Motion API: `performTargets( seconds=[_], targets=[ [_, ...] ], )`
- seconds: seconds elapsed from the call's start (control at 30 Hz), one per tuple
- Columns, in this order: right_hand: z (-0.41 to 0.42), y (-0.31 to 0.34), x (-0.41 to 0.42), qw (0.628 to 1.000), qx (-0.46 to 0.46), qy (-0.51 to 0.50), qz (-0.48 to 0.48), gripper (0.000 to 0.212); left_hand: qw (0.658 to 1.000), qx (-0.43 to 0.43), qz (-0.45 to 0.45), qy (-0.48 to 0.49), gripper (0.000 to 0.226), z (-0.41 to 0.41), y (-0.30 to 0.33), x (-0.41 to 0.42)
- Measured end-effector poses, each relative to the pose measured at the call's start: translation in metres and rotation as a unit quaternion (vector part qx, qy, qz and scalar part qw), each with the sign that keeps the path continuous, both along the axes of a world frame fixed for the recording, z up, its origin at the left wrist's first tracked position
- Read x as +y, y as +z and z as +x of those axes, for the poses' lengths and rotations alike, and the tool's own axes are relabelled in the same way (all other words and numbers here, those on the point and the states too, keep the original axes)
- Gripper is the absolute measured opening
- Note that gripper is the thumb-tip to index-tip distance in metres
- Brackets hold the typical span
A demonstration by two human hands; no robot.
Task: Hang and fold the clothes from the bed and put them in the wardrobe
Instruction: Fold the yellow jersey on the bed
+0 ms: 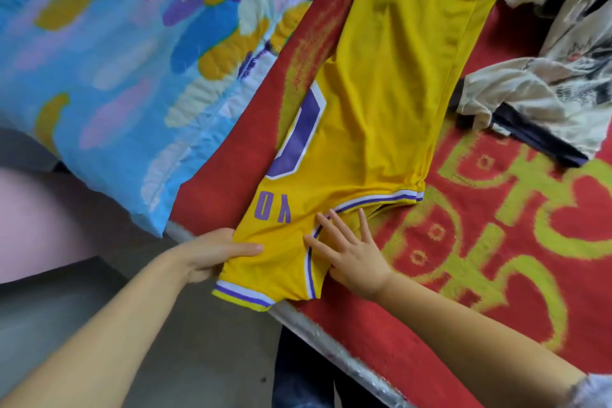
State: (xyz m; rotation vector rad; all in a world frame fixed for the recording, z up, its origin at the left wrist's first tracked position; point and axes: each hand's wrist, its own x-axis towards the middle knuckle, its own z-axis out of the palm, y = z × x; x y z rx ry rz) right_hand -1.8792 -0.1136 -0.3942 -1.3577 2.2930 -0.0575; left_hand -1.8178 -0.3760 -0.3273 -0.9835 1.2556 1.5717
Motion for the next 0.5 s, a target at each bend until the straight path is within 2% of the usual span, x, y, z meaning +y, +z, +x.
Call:
performTargets(
  seconds=[0.1, 0.13, 0.17, 0.23, 0.33, 0.4, 0.43, 0.47, 0.5],
  targets=[
    [0.005, 0.009, -0.007, 0.995, -0.017, -0.064, -0.079, 0.041, 0.998, 0.008, 0.051, 0.048, 0.019, -0.026, 0.032, 0.001],
    [0.005, 0.014, -0.008, 0.983, -0.079, -0.124, -0.115, 0.033, 0.995, 0.006, 0.056, 0.078, 0.022, -0.039, 0.042, 0.004],
    [0.001, 0.020, -0.008, 0.954, -0.173, -0.198, -0.144, 0.030, 0.992, 0.007, 0.062, 0.112, 0.029, -0.053, 0.047, 0.007],
    [-0.019, 0.032, -0.005, 0.856, -0.313, -0.357, -0.203, 0.025, 0.975, 0.015, 0.084, 0.205, 0.034, -0.089, 0.052, 0.014],
    [-0.074, 0.043, -0.002, 0.724, -0.299, -0.553, -0.285, 0.019, 0.942, 0.046, 0.089, 0.320, 0.049, -0.152, 0.038, 0.024],
    [-0.109, 0.040, 0.001, 0.642, -0.268, -0.659, -0.287, 0.025, 0.936, 0.067, 0.022, 0.345, 0.056, -0.184, 0.020, 0.034],
    [-0.119, 0.038, 0.003, 0.613, -0.242, -0.698, -0.279, 0.031, 0.945, 0.097, -0.054, 0.308, 0.051, -0.191, 0.009, 0.040],
    [-0.124, 0.037, 0.006, 0.614, -0.193, -0.715, -0.273, 0.035, 0.950, 0.143, -0.161, 0.226, 0.043, -0.191, -0.001, 0.046],
    [-0.124, 0.038, 0.008, 0.646, -0.133, -0.701, -0.270, 0.038, 0.930, 0.213, -0.279, 0.111, 0.037, -0.186, -0.011, 0.048]
  ],
)
